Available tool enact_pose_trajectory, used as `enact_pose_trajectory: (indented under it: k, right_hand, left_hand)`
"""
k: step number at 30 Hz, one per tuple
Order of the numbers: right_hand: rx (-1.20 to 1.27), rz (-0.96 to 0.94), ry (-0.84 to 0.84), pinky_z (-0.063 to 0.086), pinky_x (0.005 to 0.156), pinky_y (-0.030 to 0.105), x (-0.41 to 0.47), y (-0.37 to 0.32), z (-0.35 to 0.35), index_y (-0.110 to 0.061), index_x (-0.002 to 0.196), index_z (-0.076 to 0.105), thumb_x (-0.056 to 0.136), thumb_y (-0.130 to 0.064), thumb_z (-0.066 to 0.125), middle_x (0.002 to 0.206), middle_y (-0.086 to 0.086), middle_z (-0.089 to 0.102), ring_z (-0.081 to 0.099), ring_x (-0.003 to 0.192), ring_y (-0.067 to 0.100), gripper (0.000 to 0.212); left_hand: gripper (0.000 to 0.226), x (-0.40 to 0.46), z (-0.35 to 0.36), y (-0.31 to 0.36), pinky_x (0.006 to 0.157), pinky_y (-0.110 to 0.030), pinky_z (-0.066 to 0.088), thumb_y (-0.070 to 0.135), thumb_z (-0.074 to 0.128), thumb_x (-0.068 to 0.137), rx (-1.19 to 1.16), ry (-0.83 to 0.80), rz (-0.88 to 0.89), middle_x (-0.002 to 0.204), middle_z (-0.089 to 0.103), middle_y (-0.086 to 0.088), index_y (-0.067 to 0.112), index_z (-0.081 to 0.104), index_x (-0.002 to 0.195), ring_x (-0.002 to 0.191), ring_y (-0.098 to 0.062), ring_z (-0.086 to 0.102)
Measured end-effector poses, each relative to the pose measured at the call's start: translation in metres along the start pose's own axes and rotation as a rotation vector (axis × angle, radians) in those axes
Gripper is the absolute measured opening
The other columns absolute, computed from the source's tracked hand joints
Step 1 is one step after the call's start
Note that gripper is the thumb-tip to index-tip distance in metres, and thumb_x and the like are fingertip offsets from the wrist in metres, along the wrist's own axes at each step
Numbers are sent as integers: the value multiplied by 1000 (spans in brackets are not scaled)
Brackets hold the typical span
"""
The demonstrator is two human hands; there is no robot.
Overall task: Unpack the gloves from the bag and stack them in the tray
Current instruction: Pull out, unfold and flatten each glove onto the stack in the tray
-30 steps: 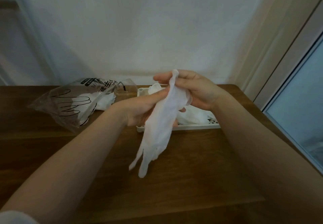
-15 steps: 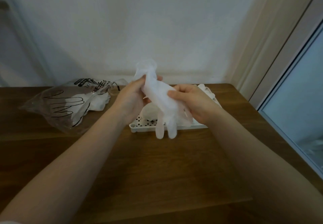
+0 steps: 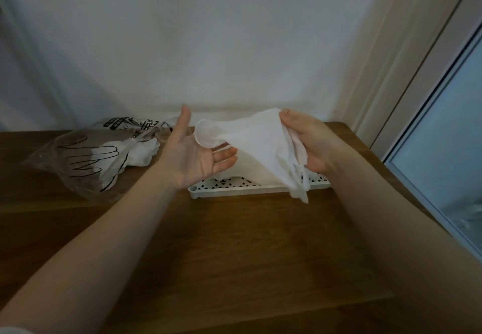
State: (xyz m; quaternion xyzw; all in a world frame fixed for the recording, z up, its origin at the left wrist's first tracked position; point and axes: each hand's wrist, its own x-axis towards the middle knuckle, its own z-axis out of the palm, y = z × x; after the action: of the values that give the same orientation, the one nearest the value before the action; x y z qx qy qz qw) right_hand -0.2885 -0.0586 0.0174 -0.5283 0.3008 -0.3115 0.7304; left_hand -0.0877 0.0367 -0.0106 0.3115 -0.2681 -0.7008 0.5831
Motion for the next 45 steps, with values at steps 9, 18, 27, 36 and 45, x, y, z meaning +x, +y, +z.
enact_pose_trajectory:
  k: [9,18,27,36,45]
  right_hand:
    - [-277,116,-133,50,74,30,7,-2,-14,-8,108,54,98,-19,46,94,5,63,60,82,17,17]
    - [-514,298,69,45,40,19,24,-21,-59,0,104,62,87,-15,62,73,8,65,56,44,10,23]
    - [-1586,-170,600,35,100,41,62,8,-44,-12,121,53,92,-23,51,127,11,53,49,117,30,31]
    - [-1739,-167,-137,-13,114,48,60,63,-24,-26,149,18,89,-64,35,158,-4,15,-2,146,16,73]
    - [-1733,145,-43,-8,114,56,54,58,-65,-34,149,-10,64,-85,48,157,-2,-21,-19,144,22,115]
  left_hand:
    - [29,17,25,1,67,-30,59,25,62,81,170,296,3,97,65,-6,8,58,104,82,-20,67]
    - [23,37,20,-4,84,-39,54,8,55,91,663,429,256,108,68,-6,12,61,113,97,-22,66]
    - [20,66,0,-18,51,-17,38,17,50,95,1376,659,262,79,51,6,19,33,104,68,-10,53]
    - [30,64,-9,-20,61,-27,31,-11,34,86,1874,541,258,109,46,-7,16,42,97,80,-19,39]
    - [35,61,-19,-31,56,-32,40,-1,38,89,2006,666,122,132,27,-15,13,41,121,75,-24,42]
